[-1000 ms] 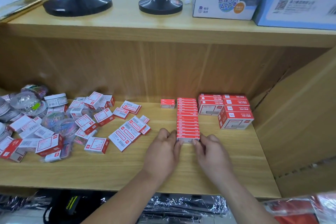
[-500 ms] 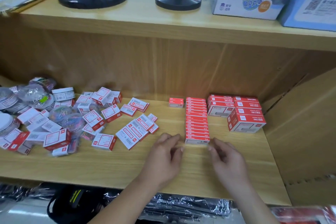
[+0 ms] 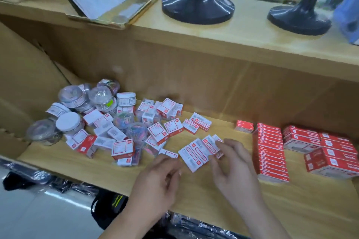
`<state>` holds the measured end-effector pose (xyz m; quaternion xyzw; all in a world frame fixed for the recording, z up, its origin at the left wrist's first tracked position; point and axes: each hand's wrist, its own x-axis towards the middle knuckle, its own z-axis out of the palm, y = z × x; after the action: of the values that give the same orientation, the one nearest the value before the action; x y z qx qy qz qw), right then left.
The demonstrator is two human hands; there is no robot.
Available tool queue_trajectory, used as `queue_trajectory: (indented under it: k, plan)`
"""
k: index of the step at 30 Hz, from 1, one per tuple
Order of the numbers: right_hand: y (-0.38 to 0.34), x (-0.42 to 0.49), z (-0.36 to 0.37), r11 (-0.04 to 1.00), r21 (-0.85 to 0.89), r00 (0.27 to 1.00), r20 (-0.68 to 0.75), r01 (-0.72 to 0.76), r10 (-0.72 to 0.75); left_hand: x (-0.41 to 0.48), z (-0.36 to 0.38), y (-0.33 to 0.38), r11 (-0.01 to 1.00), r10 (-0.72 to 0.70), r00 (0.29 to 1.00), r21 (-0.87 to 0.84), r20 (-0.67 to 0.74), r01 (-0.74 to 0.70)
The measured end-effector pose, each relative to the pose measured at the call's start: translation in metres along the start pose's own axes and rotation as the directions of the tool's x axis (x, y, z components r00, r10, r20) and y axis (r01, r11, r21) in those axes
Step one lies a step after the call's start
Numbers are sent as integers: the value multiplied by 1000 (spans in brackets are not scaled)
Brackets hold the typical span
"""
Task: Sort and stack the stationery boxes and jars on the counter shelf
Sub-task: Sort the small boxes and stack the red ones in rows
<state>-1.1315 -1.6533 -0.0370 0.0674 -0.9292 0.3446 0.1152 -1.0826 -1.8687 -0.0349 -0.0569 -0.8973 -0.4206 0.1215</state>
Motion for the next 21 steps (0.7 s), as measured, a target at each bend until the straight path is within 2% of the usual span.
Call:
queue_trajectory:
  k: [2,5,7,9,13,15,21]
  plan:
    - [-4,16,11,994,-94,998,45,-50,54,9,-12,-11,997,20,1000,73,-12,-19]
    - [-3,24,27,984,-143,976,170,-111,135,25,-17,-14,990,73,993,114,91,-84]
    - [-3,23,33,982,-171,984,143,-81,106,38,-14,-6,959,63,972,256,228,-123]
    - [-5,19,35,980,-175,988,106,-89,109,52,-2,5,899,-4,937,412,348,-149]
    - [-4,5,27,975,-187,990,55,-120,132,69,25,17,780,-81,906,592,415,-202]
    - [-3,-7,22,974,-199,992,29,-111,119,70,33,12,753,-76,907,619,415,-221]
    - [4,-30,10,978,-165,991,19,-131,136,67,26,-6,821,174,953,498,246,-279]
